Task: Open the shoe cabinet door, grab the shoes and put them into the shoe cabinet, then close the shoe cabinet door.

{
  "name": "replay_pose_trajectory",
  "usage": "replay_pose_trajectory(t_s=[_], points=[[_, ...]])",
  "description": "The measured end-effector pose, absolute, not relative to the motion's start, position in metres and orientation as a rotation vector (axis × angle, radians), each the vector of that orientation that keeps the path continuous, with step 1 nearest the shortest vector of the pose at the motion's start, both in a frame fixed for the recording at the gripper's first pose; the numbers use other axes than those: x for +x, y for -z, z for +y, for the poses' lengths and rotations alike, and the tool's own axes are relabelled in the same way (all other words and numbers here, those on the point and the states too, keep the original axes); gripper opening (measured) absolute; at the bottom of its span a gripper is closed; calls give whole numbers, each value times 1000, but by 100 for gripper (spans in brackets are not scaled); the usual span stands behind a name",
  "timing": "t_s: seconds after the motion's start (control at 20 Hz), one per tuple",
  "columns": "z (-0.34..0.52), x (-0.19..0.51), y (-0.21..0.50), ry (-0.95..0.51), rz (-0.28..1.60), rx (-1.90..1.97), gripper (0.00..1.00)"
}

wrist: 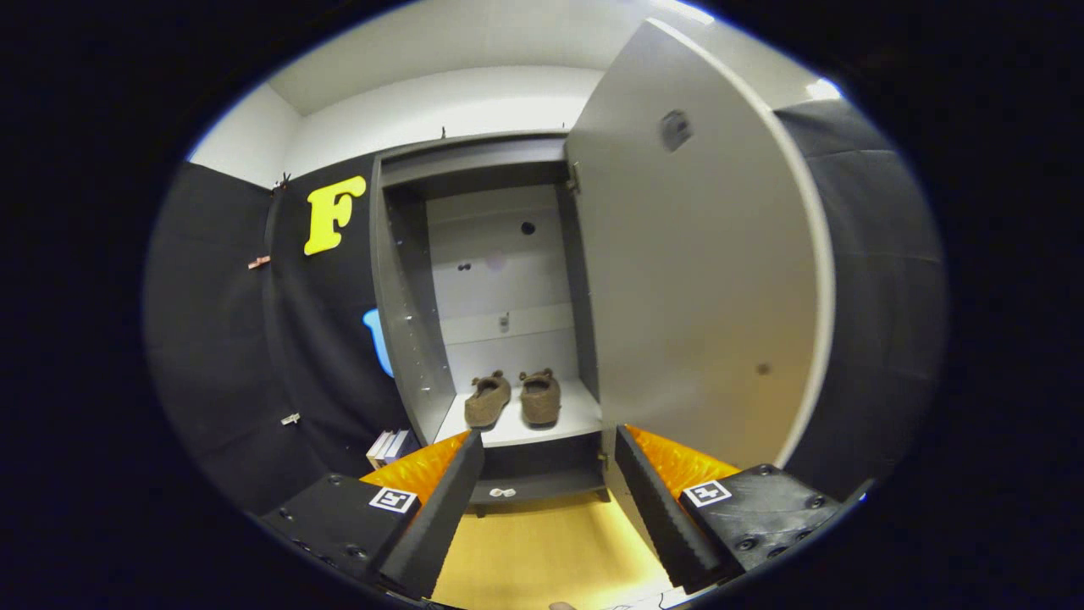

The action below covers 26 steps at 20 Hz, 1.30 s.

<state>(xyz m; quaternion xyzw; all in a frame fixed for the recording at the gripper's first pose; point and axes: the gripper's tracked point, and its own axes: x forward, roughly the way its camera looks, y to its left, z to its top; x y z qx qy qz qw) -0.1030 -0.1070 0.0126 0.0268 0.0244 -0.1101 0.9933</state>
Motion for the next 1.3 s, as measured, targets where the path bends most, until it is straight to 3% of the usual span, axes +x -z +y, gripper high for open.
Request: replay_pose_trajectory(t_s=[0.35, 0.65, 1.0, 1.3], points=[[-221, -176, -32, 347, 1, -7, 98], [-275, -169, -29, 302, 11, 1, 98], [-272, -141, -6, 208, 85, 13, 98], [-210, -131, 2, 131, 77, 23, 98]])
